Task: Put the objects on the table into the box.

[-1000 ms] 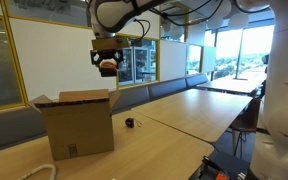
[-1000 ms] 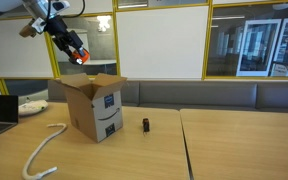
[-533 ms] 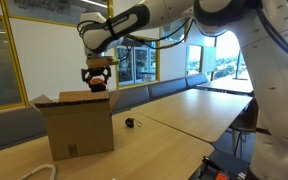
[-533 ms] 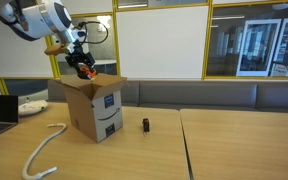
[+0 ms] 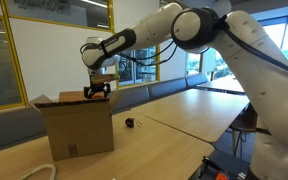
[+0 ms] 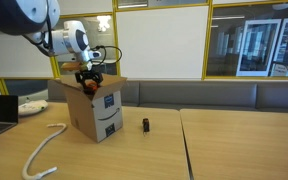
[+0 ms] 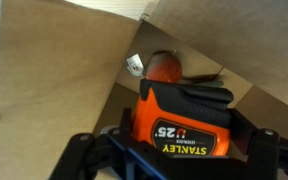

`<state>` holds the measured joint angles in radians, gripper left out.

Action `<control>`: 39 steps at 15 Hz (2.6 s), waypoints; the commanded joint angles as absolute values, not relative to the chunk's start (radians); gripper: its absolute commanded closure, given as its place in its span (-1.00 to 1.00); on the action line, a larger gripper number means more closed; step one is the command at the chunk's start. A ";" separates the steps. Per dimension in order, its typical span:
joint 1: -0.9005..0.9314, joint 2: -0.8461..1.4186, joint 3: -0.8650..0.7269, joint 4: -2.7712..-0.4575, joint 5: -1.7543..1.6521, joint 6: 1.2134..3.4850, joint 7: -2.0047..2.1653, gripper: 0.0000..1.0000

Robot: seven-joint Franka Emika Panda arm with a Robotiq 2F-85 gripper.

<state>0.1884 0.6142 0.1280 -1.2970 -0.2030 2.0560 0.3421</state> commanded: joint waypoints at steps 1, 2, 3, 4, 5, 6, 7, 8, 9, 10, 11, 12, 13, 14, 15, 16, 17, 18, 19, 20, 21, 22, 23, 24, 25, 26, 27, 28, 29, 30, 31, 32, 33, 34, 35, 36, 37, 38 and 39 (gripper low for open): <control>0.202 0.686 0.096 -1.186 -0.141 1.982 0.276 -0.97; 0.202 0.691 0.090 -1.183 -0.134 1.971 0.273 -1.00; 0.202 0.697 0.084 -1.175 -0.131 1.958 0.272 -1.00; 0.204 0.696 0.076 -1.172 -0.134 1.943 0.276 -1.00; 0.208 0.677 0.066 -1.186 -0.144 1.930 0.287 -1.00; 0.207 0.673 0.062 -1.186 -0.145 1.921 0.289 -1.00; 0.208 0.652 0.056 -1.201 -0.149 1.917 0.296 -1.00; 0.207 0.633 0.051 -1.214 -0.152 1.913 0.300 -1.00; 0.210 0.607 0.044 -1.234 -0.159 1.911 0.309 -1.00; 0.212 0.572 0.036 -1.265 -0.168 1.918 0.320 -1.00; 0.213 0.521 0.028 -1.312 -0.179 1.929 0.332 -1.00; 0.213 0.479 0.021 -1.350 -0.187 1.938 0.343 -1.00; 0.213 0.412 0.011 -1.414 -0.198 1.958 0.364 -1.00; 0.212 0.367 0.004 -1.453 -0.207 1.970 0.383 -1.00; 0.211 0.318 -0.004 -1.500 -0.220 1.988 0.411 -1.00; 0.206 0.269 -0.008 -1.542 -0.230 1.997 0.437 -1.00; 0.198 0.221 -0.012 -1.585 -0.235 2.006 0.463 -1.00; 0.189 0.171 -0.014 -1.628 -0.244 2.006 0.484 -1.00; 0.173 0.128 -0.017 -1.673 -0.241 2.006 0.499 -1.00; 0.158 0.081 -0.019 -1.721 -0.239 2.005 0.510 -1.00; 0.135 0.046 -0.022 -1.768 -0.225 2.008 0.503 -1.00; 0.111 0.009 -0.025 -1.818 -0.212 2.015 0.494 -1.00; 0.080 -0.010 -0.033 -1.870 -0.188 2.039 0.468 -1.00; 0.059 -0.033 -0.038 -1.917 -0.176 2.057 0.457 -1.00; 0.033 -0.025 -0.048 -1.940 -0.155 2.078 0.431 -1.00; 0.010 -0.015 -0.057 -1.962 -0.135 2.107 0.405 -1.00; -0.010 0.006 -0.066 -1.976 -0.115 2.143 0.365 -1.00; -0.028 0.031 -0.075 -1.983 -0.089 2.182 0.319 -1.00; -0.043 0.067 -0.082 -1.982 -0.066 2.221 0.280 -1.00; -0.056 0.096 -0.086 -1.985 -0.049 2.259 0.248 -1.00; -0.064 0.134 -0.089 -1.978 -0.047 2.296 0.237 -1.00; -0.070 0.165 -0.090 -1.977 -0.047 2.336 0.229 -1.00; -0.076 0.199 -0.088 -1.974 -0.033 2.381 0.209 -1.00; -0.082 0.233 -0.085 -1.966 -0.014 2.417 0.188 -1.00; -0.085 0.277 -0.079 -1.944 0.006 2.442 0.162 -1.00; -0.087 0.308 -0.074 -1.929 0.019 2.460 0.139 -1.00; -0.090 0.346 -0.066 -1.899 0.035 2.464 0.106 -1.00; -0.092 0.379 -0.058 -1.870 0.044 2.462 0.069 -1.00; -0.095 0.412 -0.048 -1.836 0.045 2.456 0.024 -1.00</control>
<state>-0.0779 0.3112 -0.0778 -1.9533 0.0056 2.4532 0.1378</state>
